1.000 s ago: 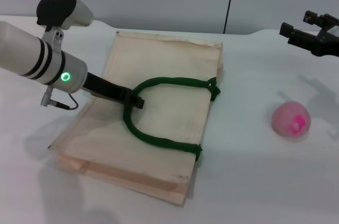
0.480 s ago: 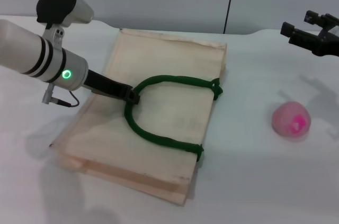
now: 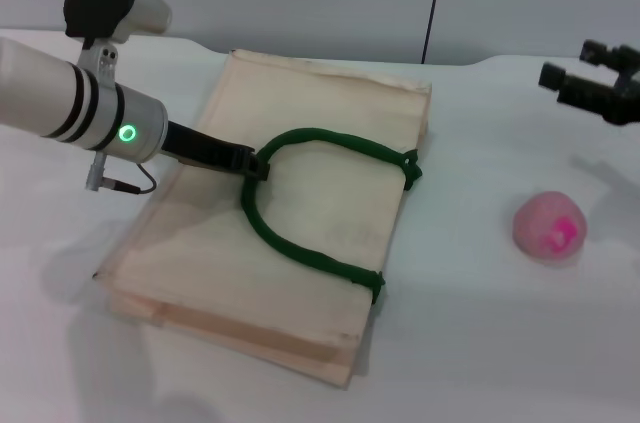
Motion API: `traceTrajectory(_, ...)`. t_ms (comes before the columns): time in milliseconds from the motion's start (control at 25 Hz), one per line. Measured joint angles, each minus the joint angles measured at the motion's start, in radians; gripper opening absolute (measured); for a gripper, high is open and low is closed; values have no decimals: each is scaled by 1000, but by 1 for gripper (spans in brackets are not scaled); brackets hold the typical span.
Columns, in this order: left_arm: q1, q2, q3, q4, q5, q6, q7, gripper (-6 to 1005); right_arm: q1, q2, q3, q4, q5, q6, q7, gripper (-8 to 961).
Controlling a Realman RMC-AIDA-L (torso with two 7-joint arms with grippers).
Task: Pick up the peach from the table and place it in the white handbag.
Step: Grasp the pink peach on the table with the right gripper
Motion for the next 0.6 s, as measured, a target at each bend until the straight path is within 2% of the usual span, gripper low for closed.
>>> traceTrajectory(160, 8, 0, -1, -3, -45, 2, 23, 121, -2, -9, 2, -52, -155, 4, 96, 846)
traceTrajectory(480, 13, 10, -1, -5, -92, 27, 51, 121, -2, -3, 3, -145, -368, 8, 237, 845)
traceTrajectory(600, 13, 15, 0, -9, -133, 74, 81, 122, -2, -3, 3, -178, -439, 33, 284, 844)
